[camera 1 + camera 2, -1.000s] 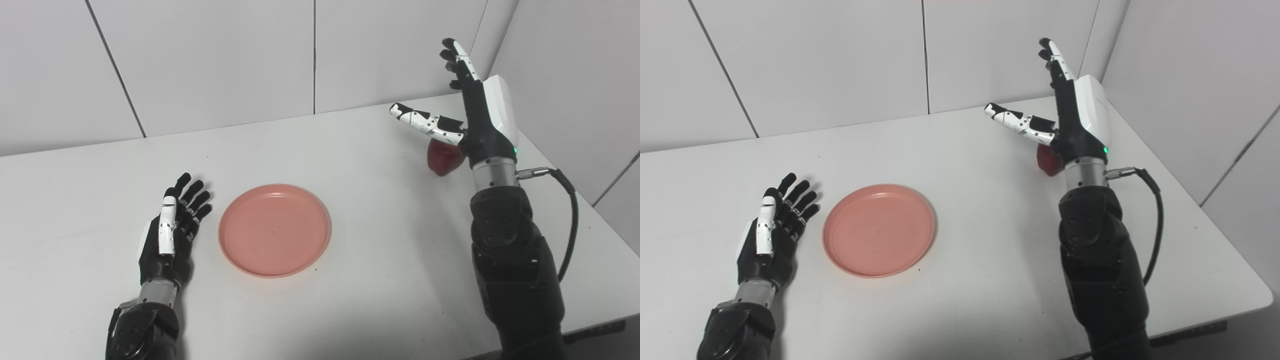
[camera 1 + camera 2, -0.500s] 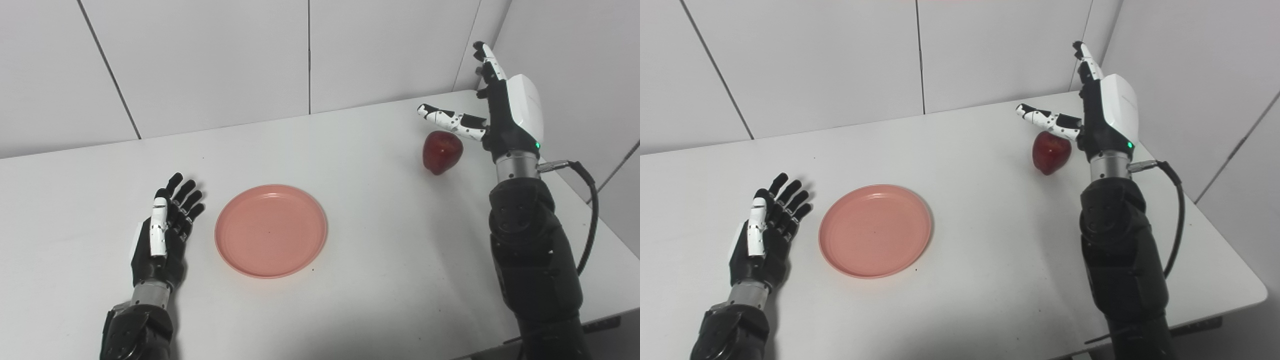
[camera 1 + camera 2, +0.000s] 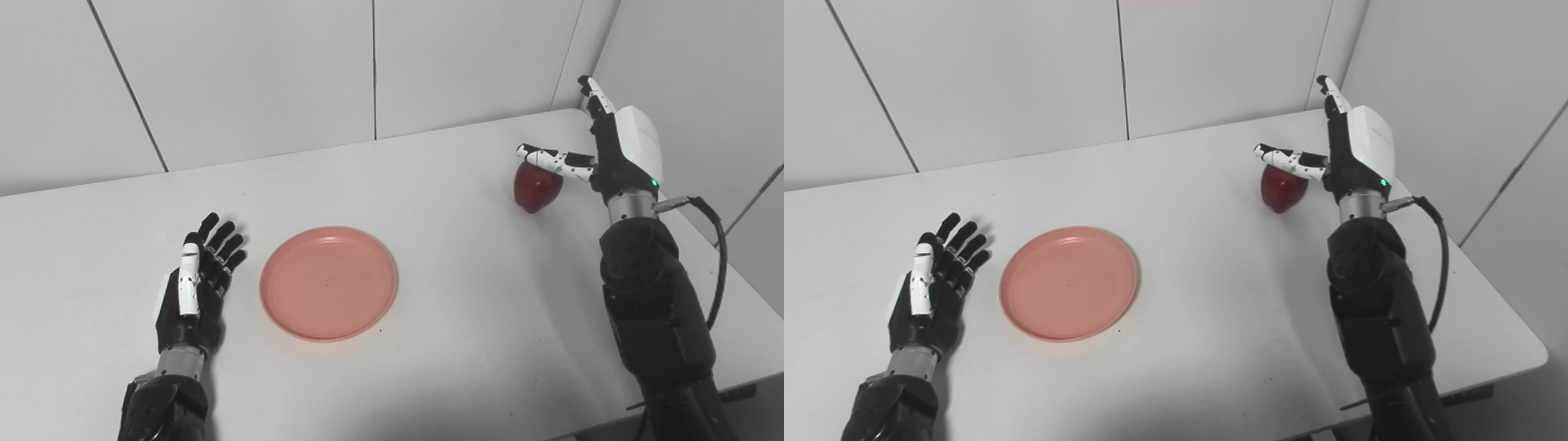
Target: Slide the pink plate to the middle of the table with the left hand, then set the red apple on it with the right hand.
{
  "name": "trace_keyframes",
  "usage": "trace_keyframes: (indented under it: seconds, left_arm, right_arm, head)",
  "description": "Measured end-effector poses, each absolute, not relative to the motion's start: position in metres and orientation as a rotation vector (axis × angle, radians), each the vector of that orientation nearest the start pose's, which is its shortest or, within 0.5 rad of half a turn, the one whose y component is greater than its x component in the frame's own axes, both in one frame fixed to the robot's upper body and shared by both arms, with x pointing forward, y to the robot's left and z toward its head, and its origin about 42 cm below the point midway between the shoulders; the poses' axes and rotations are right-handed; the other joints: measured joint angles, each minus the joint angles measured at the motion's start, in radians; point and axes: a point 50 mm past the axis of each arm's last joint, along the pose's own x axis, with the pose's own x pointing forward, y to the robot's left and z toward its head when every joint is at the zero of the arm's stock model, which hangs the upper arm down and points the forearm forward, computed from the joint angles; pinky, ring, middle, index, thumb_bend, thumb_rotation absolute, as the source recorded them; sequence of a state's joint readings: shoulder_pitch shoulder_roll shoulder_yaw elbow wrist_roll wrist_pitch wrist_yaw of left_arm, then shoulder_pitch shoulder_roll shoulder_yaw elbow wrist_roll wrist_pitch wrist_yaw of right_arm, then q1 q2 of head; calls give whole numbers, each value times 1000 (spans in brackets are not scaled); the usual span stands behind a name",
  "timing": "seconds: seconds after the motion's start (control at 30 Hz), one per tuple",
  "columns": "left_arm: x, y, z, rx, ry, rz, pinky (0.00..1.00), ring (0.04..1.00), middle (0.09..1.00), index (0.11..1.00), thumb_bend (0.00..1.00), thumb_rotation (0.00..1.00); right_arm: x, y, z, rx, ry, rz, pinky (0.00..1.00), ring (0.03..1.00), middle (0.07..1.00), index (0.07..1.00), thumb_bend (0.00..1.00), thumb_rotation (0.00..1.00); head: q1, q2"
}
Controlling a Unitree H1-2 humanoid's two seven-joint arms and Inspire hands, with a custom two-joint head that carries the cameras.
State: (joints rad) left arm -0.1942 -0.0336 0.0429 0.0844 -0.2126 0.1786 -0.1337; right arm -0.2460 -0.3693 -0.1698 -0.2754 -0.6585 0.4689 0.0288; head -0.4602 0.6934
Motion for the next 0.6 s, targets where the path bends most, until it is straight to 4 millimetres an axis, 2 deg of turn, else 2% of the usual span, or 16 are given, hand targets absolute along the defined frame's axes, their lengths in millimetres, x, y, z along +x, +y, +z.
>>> trace_keyframes:
  seconds: [0.17,0.43,0.6]
  left_arm:
    - [345,184,121,-251,59,-178,891,891,900,897,381,1000]
    - [344,184,121,-252,59,-177,887,881,890,889,385,1000]
    - [344,185,121,-255,59,-173,879,875,883,882,385,1000]
  right_arm:
    - [337,-360,246,-907,-12,-469,693,829,886,915,1000,478]
    - [342,-367,232,-906,55,-450,721,853,911,927,1000,445]
    - [345,-370,224,-902,84,-444,740,858,908,923,1000,457]
  head:
    - [0,5]
    - [2,8]
    - [2,9]
